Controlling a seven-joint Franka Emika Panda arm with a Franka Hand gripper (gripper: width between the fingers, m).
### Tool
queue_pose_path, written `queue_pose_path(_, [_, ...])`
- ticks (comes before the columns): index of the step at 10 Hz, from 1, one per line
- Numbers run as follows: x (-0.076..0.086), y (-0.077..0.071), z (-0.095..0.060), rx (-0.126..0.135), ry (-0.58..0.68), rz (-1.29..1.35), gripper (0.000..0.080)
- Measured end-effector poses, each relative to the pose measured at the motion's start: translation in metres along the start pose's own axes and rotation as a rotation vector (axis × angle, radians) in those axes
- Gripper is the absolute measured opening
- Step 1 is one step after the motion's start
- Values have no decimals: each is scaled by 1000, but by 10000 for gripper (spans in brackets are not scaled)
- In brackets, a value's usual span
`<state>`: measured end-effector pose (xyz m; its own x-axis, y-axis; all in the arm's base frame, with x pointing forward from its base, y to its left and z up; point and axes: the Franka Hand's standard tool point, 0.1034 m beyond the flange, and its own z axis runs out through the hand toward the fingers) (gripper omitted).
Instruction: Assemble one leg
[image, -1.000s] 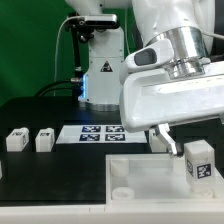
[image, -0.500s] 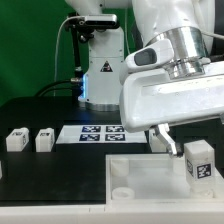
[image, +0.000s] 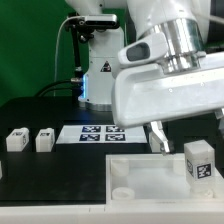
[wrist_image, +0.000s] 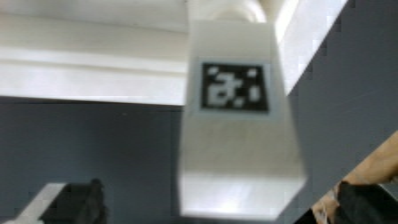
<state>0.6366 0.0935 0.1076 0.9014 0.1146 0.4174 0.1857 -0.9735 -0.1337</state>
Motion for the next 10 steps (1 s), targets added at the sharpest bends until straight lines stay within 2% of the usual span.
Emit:
queue_pose_path(1, [-4,-7,1,48,-141,44,649])
queue_pose_path(2, [-3,-11,0,77,-255,64,649])
queue_pose_path(4, [-10,-18,3,130,-446,74,649])
queue_pose_path(5, [-7,-17,8,145,-477,76,649])
queue_pose_path(6, [-12,-14,13,164,-536,83,649])
queue_pose_path(7, [-9,-9,19,159,-512,86,649])
queue_pose_path(10, [-12,-10,21,149,-513,121,623])
